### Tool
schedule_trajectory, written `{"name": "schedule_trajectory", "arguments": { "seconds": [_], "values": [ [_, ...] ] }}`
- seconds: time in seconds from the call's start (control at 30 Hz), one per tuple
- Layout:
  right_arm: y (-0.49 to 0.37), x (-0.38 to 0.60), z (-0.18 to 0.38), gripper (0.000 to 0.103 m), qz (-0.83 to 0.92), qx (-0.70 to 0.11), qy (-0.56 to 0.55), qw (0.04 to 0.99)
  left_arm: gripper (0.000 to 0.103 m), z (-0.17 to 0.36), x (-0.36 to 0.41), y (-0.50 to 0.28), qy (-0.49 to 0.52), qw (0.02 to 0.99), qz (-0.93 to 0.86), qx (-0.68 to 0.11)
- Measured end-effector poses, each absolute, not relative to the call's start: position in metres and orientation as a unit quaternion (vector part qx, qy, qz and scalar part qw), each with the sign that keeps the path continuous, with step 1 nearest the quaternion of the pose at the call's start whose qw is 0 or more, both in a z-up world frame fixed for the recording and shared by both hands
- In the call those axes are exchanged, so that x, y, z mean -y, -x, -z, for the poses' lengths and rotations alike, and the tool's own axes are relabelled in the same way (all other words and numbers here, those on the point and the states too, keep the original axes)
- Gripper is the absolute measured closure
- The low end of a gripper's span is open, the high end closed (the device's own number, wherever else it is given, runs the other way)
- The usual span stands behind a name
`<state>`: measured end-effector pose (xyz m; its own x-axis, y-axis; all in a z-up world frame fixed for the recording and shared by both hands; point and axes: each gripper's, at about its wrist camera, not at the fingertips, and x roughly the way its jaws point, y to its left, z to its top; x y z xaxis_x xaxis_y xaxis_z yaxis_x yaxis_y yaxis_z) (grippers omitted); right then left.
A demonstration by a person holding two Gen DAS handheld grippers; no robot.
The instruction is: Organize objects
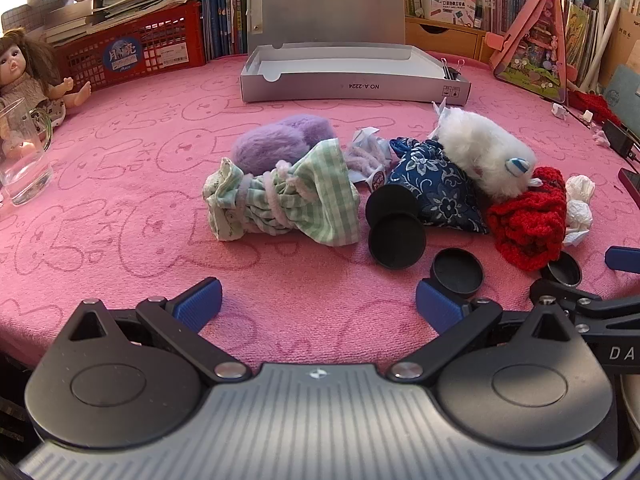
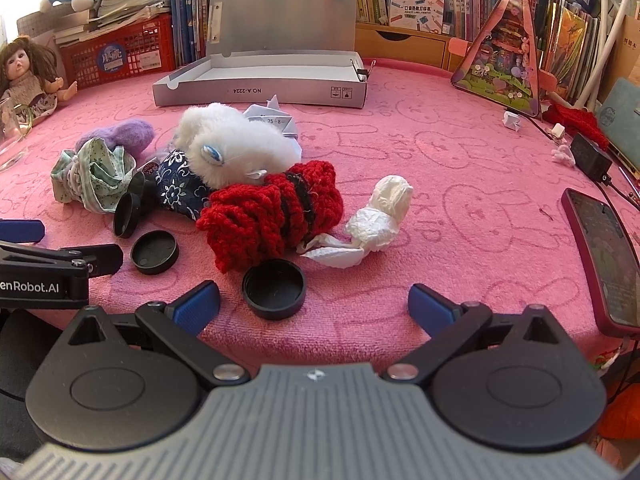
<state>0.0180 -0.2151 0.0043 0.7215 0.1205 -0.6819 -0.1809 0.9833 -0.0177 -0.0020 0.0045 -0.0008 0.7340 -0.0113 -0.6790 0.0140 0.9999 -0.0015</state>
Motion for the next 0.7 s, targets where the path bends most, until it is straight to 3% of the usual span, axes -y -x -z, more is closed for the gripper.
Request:
{"name": "schedule_trajectory", "arguments": {
  "seconds": [0.7],
  "values": [
    [-0.013, 0.218, 0.002, 0.0, -0.08, -0.328, 0.035, 0.941, 0.0, -0.002, 0.01, 0.01, -0.004, 0.927, 0.052, -0.371]
  ]
}}
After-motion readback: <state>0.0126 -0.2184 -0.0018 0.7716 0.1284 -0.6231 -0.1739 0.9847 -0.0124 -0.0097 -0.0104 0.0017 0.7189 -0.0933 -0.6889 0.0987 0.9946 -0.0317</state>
